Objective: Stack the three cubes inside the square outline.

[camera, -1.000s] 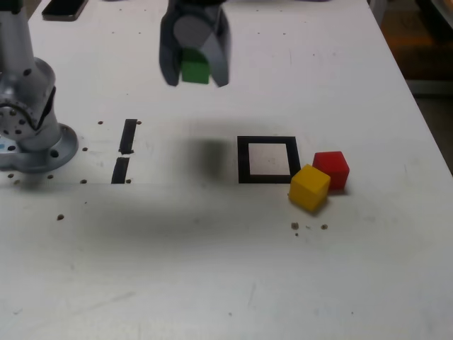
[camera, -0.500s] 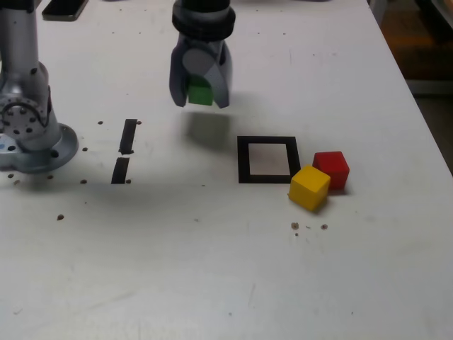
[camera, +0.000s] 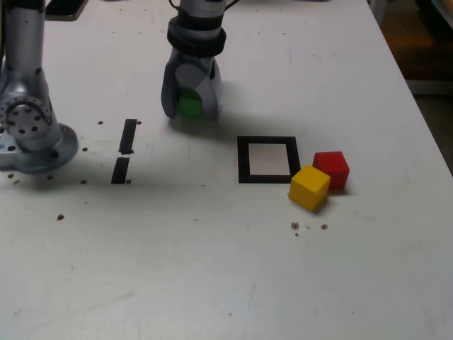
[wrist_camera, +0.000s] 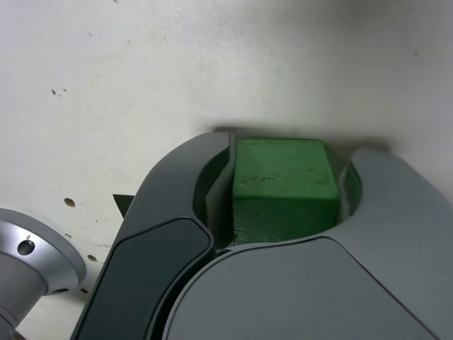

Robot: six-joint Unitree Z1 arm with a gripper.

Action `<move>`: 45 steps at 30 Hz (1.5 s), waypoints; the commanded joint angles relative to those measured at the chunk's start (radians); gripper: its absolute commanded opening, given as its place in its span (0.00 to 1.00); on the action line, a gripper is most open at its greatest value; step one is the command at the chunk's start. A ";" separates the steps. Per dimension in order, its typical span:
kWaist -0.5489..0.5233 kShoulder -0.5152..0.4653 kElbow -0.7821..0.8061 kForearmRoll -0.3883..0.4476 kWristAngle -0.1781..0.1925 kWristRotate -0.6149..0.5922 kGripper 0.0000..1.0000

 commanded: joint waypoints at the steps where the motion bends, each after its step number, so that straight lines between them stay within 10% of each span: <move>1: 0.004 -0.008 0.000 0.003 -0.022 0.027 0.83; 20: -0.193 -0.263 -0.190 0.231 -0.055 -0.117 0.98; 45: -0.342 0.107 -0.596 0.309 -0.094 -0.190 0.99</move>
